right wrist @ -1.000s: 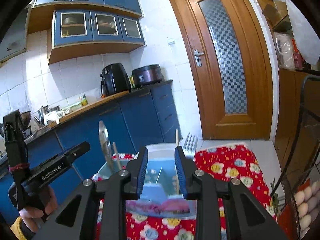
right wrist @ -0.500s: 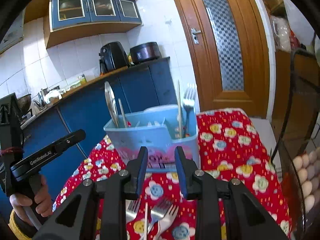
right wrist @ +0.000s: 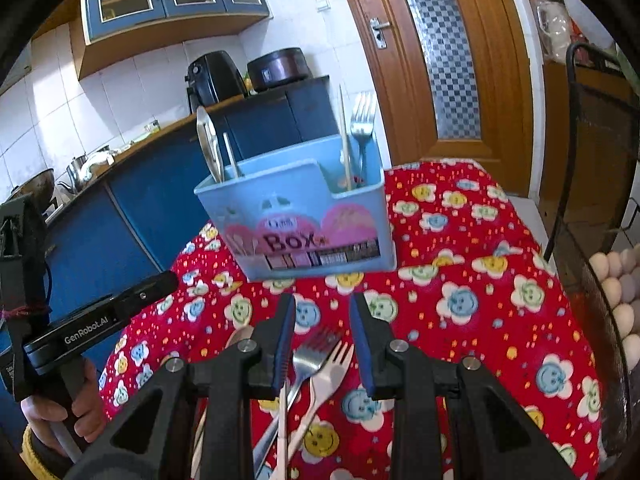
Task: Organize utensils
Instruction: 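Move both open tools down to the utensils on the cloth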
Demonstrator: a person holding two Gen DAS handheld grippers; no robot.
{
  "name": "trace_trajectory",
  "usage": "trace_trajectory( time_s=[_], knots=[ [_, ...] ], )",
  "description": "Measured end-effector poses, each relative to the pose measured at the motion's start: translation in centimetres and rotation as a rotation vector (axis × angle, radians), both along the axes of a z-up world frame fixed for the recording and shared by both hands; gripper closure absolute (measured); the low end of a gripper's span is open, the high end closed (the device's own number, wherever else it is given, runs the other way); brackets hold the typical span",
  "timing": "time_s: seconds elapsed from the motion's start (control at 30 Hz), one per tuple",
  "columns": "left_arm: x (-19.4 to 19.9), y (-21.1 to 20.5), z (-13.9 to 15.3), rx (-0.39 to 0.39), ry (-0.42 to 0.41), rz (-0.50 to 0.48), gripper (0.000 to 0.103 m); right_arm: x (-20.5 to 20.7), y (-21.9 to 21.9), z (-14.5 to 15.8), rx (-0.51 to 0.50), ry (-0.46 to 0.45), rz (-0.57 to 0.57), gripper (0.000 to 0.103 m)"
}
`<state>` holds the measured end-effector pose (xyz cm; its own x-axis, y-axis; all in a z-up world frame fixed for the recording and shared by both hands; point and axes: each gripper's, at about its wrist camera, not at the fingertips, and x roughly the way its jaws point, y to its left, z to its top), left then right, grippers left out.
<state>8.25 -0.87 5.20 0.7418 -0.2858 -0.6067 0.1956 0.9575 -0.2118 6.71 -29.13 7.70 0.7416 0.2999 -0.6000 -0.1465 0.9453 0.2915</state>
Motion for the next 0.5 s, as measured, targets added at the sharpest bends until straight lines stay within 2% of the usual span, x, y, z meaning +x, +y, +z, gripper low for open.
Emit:
trace_trajectory(
  time_s=[0.33, 0.5],
  knots=[
    [-0.1, -1.7, -2.6, 0.038, 0.065, -0.032, 0.061, -0.2, -0.4, -2.2, 0.012, 0.066, -0.009, 0.073],
    [0.0, -3.0, -3.9, 0.085, 0.088, -0.065, 0.061, 0.0, -0.8, -2.9, 0.023, 0.088, -0.012, 0.072]
  ],
)
